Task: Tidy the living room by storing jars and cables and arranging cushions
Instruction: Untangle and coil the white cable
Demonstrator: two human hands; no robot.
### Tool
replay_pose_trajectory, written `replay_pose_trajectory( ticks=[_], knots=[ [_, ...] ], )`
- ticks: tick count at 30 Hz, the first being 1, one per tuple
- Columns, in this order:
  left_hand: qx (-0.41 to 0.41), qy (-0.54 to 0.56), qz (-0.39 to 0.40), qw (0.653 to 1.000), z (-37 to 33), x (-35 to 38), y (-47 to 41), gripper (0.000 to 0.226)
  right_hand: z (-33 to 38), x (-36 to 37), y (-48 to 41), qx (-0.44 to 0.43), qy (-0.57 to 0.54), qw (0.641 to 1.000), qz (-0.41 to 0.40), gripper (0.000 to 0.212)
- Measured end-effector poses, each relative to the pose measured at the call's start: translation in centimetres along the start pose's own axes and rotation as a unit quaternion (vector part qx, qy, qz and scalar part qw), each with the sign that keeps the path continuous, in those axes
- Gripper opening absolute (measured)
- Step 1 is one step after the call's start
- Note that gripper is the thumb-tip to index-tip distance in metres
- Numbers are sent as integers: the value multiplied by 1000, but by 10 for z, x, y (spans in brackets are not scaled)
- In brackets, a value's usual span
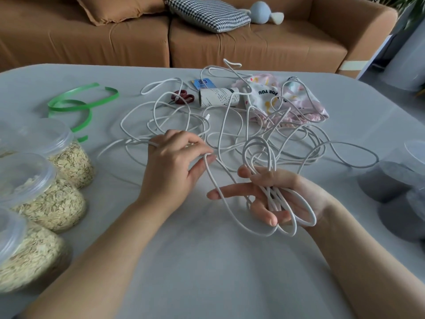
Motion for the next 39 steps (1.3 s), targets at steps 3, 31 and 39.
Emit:
replay_pose_trajectory(
  ticks=[3, 31, 39],
  knots=[
    [-7, 11, 1, 1000, -3, -1, 0, 17, -5, 2, -2, -18, 37, 999, -5, 19],
    [-107, -98, -34, 989, 7, -6, 4, 25, 40, -22, 4, -372, -52, 909, -179, 15],
    [13, 108, 20, 994, -16, 5, 5, 15, 33, -17, 2, -290, -68, 922, -247, 37]
  ],
)
Point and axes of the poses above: each hand's wrist, its own y-axis away from the middle knuckle, its own x-axis out of the palm, z = x × y, the point moved 5 cm from there along -y, towards the middle knuckle, and after that the axes turned 10 degrees about -z, right-handed, at the moved point
